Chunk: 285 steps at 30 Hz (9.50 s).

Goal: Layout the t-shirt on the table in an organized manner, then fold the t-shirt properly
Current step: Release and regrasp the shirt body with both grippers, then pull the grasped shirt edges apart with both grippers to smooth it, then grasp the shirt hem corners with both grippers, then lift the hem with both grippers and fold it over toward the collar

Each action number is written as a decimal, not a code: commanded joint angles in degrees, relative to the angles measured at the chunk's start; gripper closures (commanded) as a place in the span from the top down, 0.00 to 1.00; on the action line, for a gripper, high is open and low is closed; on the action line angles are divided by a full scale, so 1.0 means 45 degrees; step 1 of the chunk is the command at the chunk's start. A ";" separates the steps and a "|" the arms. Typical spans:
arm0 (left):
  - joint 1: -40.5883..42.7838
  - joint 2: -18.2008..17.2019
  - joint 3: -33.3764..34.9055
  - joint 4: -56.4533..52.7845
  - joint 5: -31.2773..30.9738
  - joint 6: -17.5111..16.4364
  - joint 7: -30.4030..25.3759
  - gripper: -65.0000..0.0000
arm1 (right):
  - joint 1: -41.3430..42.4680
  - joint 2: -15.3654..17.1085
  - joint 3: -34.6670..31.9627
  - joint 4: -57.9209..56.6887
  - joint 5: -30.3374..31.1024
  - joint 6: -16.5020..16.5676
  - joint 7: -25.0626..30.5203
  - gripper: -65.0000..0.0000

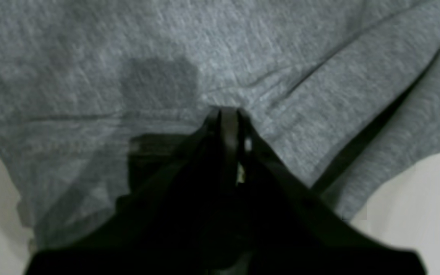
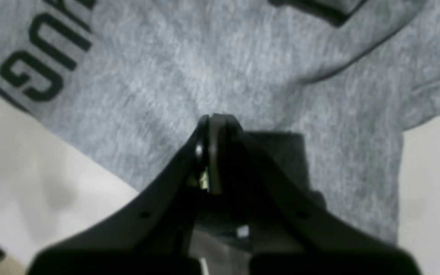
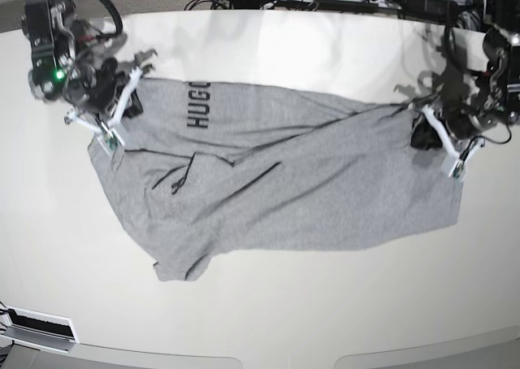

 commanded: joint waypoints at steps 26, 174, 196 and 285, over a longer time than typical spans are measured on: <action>0.3755 -0.1345 0.0034 0.3400 -0.0189 -0.0194 0.2647 0.00 | -0.2618 0.0223 -0.0034 0.2531 -0.2686 -0.2011 -0.2803 0.00; -0.4755 0.1258 -0.3823 -0.6314 -0.5518 -0.2130 0.3648 0.11 | -0.2220 0.0714 -0.0034 0.5819 -0.2565 -0.2710 -0.1773 0.00; -0.4750 0.0403 -0.3823 -0.6314 -0.6373 -0.2130 0.4095 0.00 | 0.5406 0.0670 0.1243 -0.1817 0.2589 -0.2395 -0.0889 0.45; -0.4721 -0.0437 -0.3808 -0.6319 -1.0530 -0.2130 1.0938 0.00 | 0.6071 0.0928 0.3876 -0.3283 0.5707 0.1980 -0.4041 0.00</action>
